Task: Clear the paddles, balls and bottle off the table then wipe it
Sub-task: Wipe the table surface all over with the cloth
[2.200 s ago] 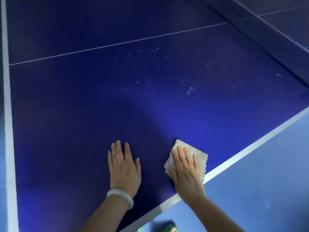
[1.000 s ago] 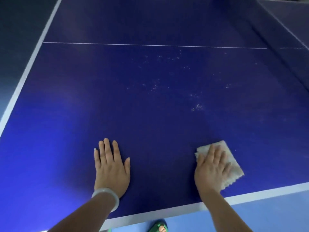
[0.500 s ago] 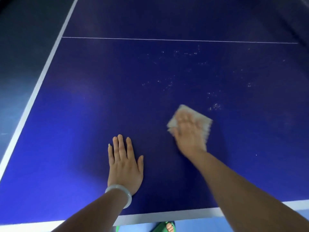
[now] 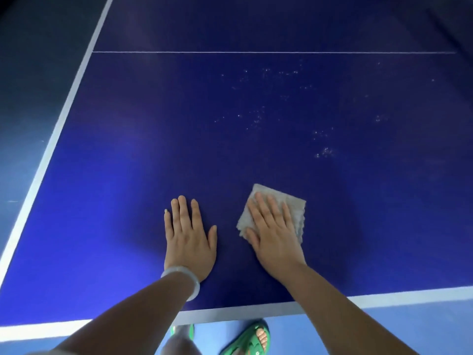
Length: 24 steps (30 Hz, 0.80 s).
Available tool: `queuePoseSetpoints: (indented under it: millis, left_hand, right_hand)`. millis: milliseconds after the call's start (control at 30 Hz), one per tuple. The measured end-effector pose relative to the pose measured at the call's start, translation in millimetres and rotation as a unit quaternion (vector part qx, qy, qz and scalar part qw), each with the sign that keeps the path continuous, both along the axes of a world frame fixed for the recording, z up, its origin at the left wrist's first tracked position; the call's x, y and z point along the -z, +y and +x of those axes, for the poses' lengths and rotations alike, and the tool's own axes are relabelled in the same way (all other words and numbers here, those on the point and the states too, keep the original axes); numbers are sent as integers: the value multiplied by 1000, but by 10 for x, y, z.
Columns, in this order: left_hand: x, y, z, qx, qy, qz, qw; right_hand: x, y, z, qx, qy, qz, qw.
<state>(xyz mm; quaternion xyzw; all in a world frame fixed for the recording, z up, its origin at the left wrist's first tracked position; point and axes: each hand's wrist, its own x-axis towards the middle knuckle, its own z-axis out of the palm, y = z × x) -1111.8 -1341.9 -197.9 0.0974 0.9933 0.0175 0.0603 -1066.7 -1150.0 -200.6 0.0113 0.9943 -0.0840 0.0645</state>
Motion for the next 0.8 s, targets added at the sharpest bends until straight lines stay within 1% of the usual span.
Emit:
queuePoseSetpoints:
  millis: [33, 67, 100, 133, 167, 233, 267, 300, 333, 367, 433, 500, 533, 733, 800]
  left_hand:
    - [0, 2, -4, -1, -1, 1, 1000]
    - [-1, -2, -5, -1, -1, 3, 1000]
    - [0, -5, -5, -1, -1, 6, 1000]
    - [2, -6, -5, -1, 1, 11, 1000]
    - [5, -5, -6, -1, 3, 14, 1000]
    - [7, 4, -10, 0, 2, 15, 1000]
    - [8, 8, -8, 2, 0, 15, 1000]
    - [9, 8, -4, 4, -2, 16, 1000]
    - [11, 1, 2, 5, -2, 18, 1000]
    - [13, -4, 4, 6, -2, 21, 1000]
    - [11, -12, 11, 8, 2, 28, 1000]
    - [12, -15, 6, 10, 3, 37, 999]
    - [17, -17, 2, 11, 1, 40, 999]
    - [6, -38, 9, 16, -4, 45, 999]
    - [-36, -24, -2, 9, -5, 60, 998]
  right_hand:
    - [-5, 146, 33, -22, 6, 1, 1000]
    - [8, 328, 78, -9, 13, 3, 1000]
    - [26, 530, 137, 39, 20, 14, 999]
    - [39, 753, 213, 119, 23, 28, 992]
    - [38, 962, 300, 215, 13, 39, 976]
    - [1, 1157, 470, 389, 2, 10, 921]
    - [-6, 1107, 522, 438, 2, -11, 899]
    - [-8, 980, 557, 451, 4, -20, 892]
    - [-11, 799, 580, 438, 13, -23, 899]
    - [-18, 610, 603, 398, 21, -25, 917]
    - [-50, 300, 682, 282, 32, -35, 958]
    - [-54, 207, 775, 198, 27, -35, 979]
    - [-46, 223, 804, 185, 22, -37, 982]
    - [-21, 268, 790, 182, -5, -32, 983]
    - [-19, 285, 790, 181, -10, -40, 983]
